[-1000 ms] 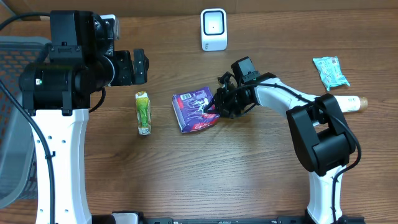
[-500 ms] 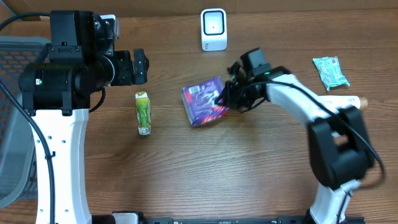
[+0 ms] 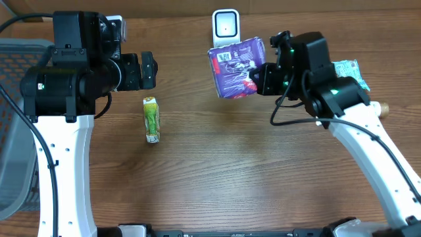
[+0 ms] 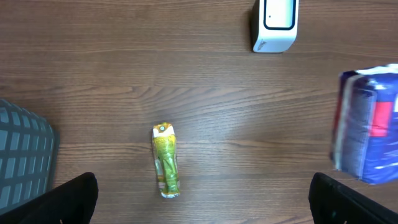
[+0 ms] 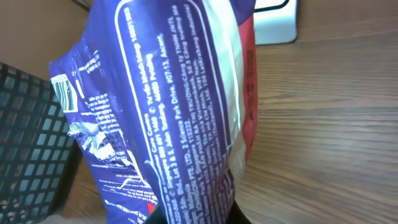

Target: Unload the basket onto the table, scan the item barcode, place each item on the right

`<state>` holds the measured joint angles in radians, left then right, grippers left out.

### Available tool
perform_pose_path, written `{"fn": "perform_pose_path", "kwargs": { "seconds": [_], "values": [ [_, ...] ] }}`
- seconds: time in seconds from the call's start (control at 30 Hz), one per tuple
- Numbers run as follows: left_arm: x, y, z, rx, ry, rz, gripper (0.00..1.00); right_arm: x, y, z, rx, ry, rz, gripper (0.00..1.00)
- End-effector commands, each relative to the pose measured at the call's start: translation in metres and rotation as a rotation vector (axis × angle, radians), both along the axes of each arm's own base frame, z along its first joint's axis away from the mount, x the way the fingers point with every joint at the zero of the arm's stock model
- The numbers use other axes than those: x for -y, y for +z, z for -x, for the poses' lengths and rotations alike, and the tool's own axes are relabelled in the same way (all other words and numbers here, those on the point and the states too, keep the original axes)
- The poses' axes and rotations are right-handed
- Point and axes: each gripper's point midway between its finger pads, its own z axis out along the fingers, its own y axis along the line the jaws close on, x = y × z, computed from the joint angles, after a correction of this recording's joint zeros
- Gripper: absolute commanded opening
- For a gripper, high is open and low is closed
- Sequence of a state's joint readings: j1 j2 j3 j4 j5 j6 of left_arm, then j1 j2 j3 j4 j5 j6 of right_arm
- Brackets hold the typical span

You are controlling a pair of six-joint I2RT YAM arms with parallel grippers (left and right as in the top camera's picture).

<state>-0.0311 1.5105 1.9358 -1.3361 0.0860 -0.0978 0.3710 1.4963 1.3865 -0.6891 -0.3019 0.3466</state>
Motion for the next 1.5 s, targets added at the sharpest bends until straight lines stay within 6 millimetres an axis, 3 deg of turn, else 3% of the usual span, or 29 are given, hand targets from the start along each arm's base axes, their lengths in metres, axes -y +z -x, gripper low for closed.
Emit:
{"fn": "perform_pose_path", "kwargs": {
  "seconds": [0.0, 0.23, 0.33, 0.6, 0.77, 0.9, 1.1, 1.27, 1.47],
  "values": [
    [0.001, 0.001, -0.002, 0.005, -0.009, -0.005, 0.99, 0.006, 0.010, -0.002, 0.034, -0.025, 0.022, 0.04],
    [0.001, 0.001, -0.002, 0.005, -0.009, -0.005, 1.00, 0.009, 0.009, -0.004, 0.039, -0.037, 0.038, 0.04],
    [0.001, 0.001, -0.002, 0.005, -0.009, -0.005, 1.00, 0.011, 0.020, -0.007, 0.057, -0.054, 0.037, 0.03],
    [0.001, 0.001, -0.002, 0.005, -0.008, -0.005, 0.99, 0.036, 0.114, -0.034, 0.282, -0.175, 0.140, 0.03],
    [0.001, 0.001, -0.002, 0.005, -0.008, -0.005, 1.00, 0.064, 0.140, -0.072, 0.461, -0.384, 0.422, 0.04],
    [0.001, 0.001, -0.002, 0.005, -0.009, -0.005, 0.99, 0.067, 0.131, -0.104, 0.565, -0.482, 0.701, 0.04],
    [0.001, 0.001, -0.002, 0.005, -0.009, -0.005, 1.00, 0.051, 0.093, -0.145, 0.628, -0.534, 1.138, 0.04],
    [0.001, 0.001, -0.002, 0.005, -0.009, -0.005, 1.00, 0.026, 0.038, -0.177, 0.626, -0.325, 1.416, 0.04],
    [0.001, 0.001, -0.002, 0.005, -0.009, -0.005, 1.00, 0.009, 0.000, -0.205, 0.669, -0.229, 1.562, 0.04]
  ]
}}
